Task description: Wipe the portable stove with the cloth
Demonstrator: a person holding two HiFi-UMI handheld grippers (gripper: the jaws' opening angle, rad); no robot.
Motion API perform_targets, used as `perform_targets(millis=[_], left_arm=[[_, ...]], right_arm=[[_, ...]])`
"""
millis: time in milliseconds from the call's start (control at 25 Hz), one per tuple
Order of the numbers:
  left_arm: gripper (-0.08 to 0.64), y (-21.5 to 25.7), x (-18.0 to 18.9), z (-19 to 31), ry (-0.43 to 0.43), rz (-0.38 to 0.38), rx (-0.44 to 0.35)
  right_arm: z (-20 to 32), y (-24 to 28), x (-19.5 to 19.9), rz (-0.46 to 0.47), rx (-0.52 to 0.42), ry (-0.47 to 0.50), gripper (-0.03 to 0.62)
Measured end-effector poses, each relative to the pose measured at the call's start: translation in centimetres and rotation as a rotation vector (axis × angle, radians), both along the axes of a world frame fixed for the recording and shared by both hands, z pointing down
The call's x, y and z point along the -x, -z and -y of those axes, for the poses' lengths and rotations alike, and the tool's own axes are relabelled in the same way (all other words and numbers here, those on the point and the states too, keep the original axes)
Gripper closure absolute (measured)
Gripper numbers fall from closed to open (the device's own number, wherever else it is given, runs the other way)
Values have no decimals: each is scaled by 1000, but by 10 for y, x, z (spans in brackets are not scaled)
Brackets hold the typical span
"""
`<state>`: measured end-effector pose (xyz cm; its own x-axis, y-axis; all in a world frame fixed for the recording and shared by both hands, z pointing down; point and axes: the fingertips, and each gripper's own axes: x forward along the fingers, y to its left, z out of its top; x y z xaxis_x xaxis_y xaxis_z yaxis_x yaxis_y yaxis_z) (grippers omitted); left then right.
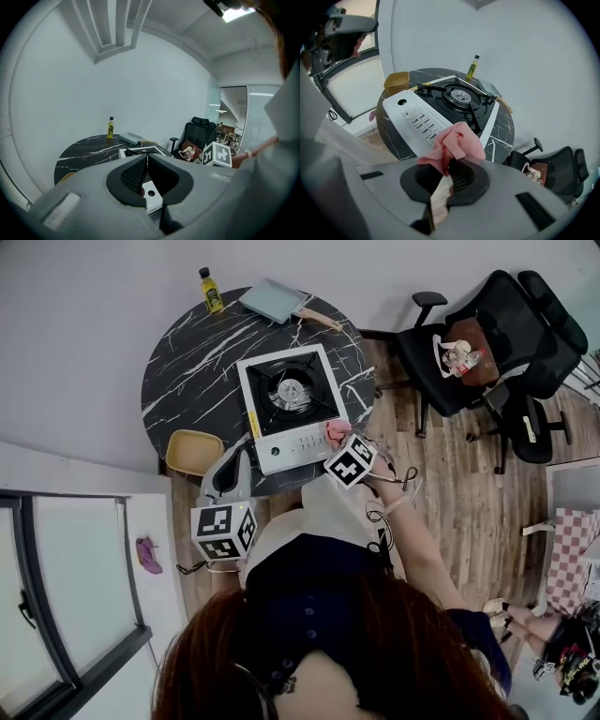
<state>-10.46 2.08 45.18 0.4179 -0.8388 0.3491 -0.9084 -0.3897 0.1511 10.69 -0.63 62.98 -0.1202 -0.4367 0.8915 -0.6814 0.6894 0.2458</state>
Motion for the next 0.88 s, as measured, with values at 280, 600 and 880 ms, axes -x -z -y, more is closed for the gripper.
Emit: perform_targets(millis=[280,600,880], left_arm=[[546,0,1,-1,8,-3,0],[546,-1,2,-3,14,-5,-1],[546,-2,7,-7,23,-3,4]], right_arm=[[-2,0,9,46,22,-10,561],[-3,1,33,97,21,1,560],[-5,-2,50,122,33,17,560]])
